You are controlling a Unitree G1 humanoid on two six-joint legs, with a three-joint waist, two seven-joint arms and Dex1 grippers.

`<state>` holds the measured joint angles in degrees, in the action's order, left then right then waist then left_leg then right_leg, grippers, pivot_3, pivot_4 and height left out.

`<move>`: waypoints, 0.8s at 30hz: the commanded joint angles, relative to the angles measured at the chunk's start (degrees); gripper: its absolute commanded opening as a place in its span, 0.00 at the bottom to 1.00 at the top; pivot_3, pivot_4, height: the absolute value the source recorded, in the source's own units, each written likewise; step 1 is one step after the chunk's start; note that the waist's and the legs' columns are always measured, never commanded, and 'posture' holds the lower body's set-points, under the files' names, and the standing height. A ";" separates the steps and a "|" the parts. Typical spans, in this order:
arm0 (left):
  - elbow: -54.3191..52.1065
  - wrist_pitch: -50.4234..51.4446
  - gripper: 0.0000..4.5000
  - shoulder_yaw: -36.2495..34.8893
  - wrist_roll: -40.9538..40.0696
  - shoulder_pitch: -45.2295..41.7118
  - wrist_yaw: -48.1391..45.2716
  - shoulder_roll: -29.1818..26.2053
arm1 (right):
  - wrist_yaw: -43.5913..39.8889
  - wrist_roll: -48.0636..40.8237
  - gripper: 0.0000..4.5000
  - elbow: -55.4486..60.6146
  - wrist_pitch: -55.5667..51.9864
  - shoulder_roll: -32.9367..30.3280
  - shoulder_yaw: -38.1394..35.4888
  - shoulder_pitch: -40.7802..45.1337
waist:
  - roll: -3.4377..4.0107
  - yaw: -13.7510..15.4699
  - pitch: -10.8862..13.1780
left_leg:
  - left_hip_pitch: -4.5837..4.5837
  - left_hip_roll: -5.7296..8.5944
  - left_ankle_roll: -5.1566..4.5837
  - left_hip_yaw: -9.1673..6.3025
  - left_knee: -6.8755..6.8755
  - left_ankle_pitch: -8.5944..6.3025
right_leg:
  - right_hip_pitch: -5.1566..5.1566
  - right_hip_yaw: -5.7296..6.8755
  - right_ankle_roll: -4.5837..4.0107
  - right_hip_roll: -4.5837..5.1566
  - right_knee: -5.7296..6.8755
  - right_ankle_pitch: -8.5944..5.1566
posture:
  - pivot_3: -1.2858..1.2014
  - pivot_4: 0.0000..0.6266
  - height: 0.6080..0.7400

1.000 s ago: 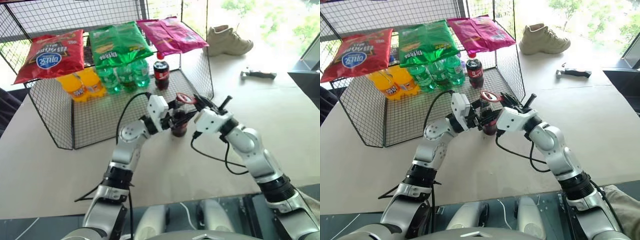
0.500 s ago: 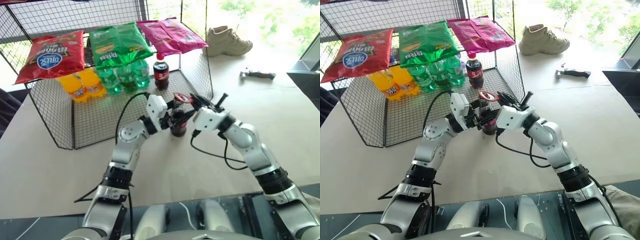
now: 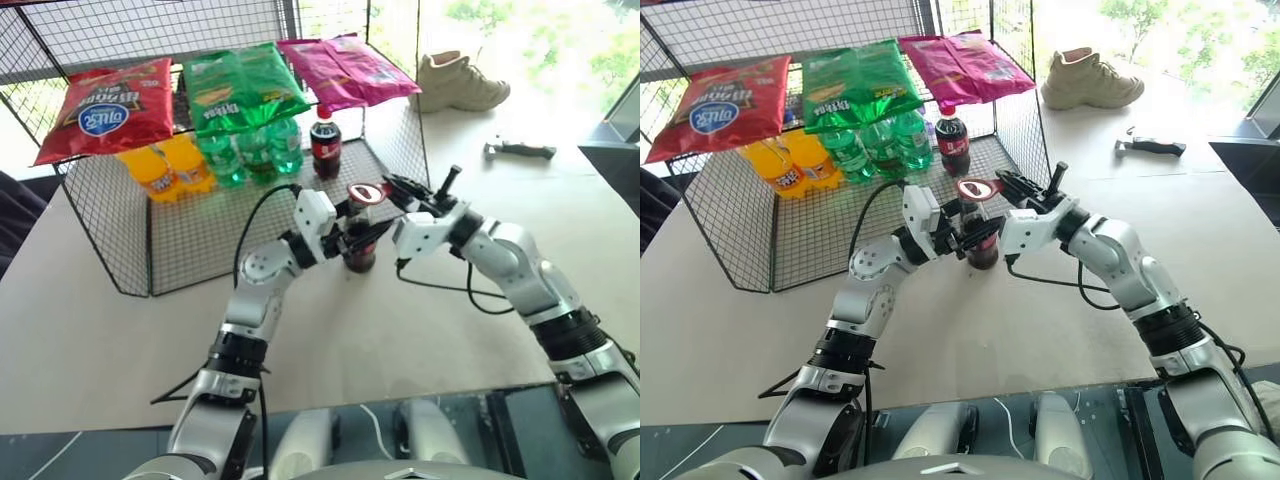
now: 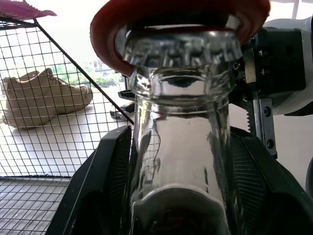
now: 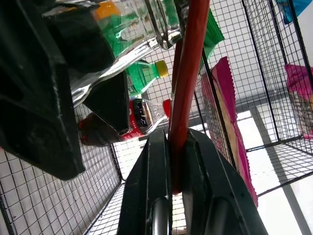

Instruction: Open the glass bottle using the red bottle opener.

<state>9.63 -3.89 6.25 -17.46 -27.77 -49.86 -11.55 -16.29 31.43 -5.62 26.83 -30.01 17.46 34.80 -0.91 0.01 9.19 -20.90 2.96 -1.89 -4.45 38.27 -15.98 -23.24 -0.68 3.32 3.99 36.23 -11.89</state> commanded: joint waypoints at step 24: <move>4.53 -0.26 0.50 2.38 1.77 -2.97 -0.22 1.82 | 13.29 9.64 0.00 -11.98 11.75 -10.29 -2.63 9.61 | 0.05 0.77 0.01 | -0.18 -0.02 0.19 0.00 -0.16 0.12 | -0.05 0.04 -0.01 -0.02 -0.33 0.00 | 0.52 0.24 1.00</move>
<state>13.20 -4.04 7.54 -16.37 -31.39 -49.34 -9.90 -3.76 40.38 -16.19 39.70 -38.58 17.17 43.48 -0.86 0.78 9.20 -21.09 2.95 -1.70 -4.46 38.11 -15.86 -23.30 -0.63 3.31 3.98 35.90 -11.89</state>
